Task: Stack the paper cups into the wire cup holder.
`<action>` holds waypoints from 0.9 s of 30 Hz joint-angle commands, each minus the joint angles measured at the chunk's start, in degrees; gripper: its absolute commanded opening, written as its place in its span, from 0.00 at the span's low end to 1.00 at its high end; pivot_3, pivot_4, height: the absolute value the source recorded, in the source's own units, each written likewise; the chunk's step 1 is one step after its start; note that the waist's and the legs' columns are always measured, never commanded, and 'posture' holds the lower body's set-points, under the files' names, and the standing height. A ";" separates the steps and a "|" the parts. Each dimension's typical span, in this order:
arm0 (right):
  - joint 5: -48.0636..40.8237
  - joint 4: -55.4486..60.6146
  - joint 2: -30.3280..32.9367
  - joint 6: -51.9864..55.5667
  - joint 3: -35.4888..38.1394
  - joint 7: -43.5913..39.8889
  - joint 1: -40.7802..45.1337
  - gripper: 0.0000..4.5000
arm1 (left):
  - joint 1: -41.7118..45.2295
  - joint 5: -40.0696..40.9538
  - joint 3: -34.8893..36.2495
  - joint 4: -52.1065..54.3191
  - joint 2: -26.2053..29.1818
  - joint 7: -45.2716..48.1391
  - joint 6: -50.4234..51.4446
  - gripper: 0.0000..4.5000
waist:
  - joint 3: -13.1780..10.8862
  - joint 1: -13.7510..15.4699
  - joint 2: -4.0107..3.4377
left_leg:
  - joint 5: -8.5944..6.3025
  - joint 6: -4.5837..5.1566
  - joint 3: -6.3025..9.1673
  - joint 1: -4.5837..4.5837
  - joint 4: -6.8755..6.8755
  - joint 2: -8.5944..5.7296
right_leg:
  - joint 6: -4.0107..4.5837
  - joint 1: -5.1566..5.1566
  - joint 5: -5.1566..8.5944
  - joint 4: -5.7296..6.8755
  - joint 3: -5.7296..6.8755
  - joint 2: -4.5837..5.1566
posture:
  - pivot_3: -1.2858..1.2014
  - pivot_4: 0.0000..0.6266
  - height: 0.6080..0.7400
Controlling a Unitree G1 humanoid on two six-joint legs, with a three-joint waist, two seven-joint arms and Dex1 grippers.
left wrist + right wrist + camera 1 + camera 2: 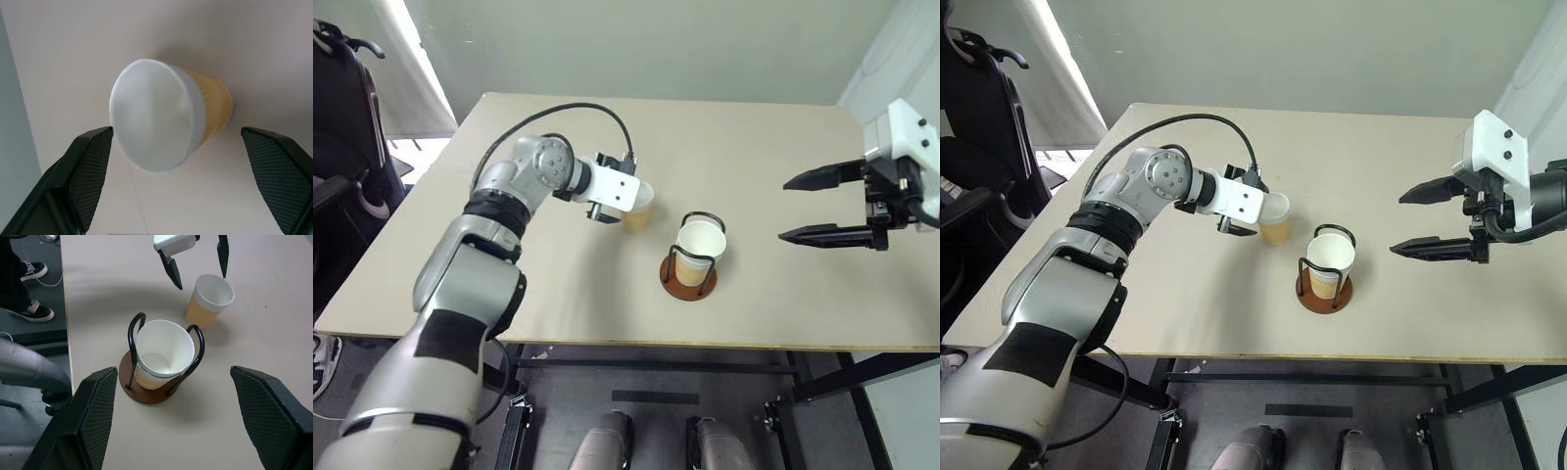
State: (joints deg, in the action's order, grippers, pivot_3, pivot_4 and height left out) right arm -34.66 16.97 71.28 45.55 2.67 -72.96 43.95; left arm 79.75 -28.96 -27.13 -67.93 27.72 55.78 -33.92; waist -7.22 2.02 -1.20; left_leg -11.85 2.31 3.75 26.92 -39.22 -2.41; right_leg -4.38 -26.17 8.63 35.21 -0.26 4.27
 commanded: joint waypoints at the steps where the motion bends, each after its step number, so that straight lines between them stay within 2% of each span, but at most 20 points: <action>1: 0.36 0.29 0.59 -0.21 0.87 0.04 0.99 0.83 | -0.13 -0.38 -0.09 -0.54 -0.35 -0.73 -0.53 0.92 | 0.00 -0.01 0.00 | 0.00 0.00 0.03 0.01 -0.04 0.03 | -0.01 0.00 0.00 0.01 -0.04 0.03 | 0.52 0.24 1.00; 2: 0.44 0.24 0.55 -0.24 0.86 0.05 0.97 0.83 | -0.30 -0.53 -0.22 -0.75 -0.46 -0.75 -0.51 0.87 | 0.00 -0.01 0.00 | 0.00 0.00 -0.02 0.00 -0.02 -0.02 | 0.00 0.00 0.00 0.02 0.00 -0.03 | 0.52 0.24 1.00; 13: 0.20 0.53 0.95 0.02 1.99 0.44 -0.34 0.83 | -1.12 -1.76 -1.10 -2.64 -0.73 -1.27 -0.73 0.01 | 0.00 0.04 0.00 | 0.00 0.01 0.04 0.01 -0.11 0.03 | -0.01 0.00 0.00 0.09 -0.04 0.06 | 0.52 0.24 1.00; 22: 0.44 0.07 1.54 -0.03 2.16 0.16 -0.63 0.83 | 0.09 -0.08 0.32 -2.56 -0.38 1.00 -1.06 0.01 | 0.00 0.02 0.00 | 0.00 0.01 0.04 0.01 -0.15 0.02 | -0.01 0.01 0.01 0.12 -0.05 0.04 | 0.52 0.24 1.00; 27: 0.79 -0.22 2.13 -0.95 2.18 -0.33 -2.49 0.83 | 3.18 10.42 8.31 -0.71 -0.31 11.83 1.19 0.01 | 0.00 0.06 0.01 | -0.01 0.01 0.09 0.06 -0.20 0.03 | -0.02 0.00 0.00 0.11 -0.02 0.04 | 0.52 0.24 1.00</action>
State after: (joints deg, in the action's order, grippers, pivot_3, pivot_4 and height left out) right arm -34.35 16.24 72.42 45.35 2.76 -73.04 41.26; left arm 79.18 -23.20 -22.52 -70.96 27.01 63.89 -33.74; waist -7.22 2.08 -1.19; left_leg -11.85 2.33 3.79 26.98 -39.41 -2.41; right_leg -4.40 -26.17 8.64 35.33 -0.28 4.29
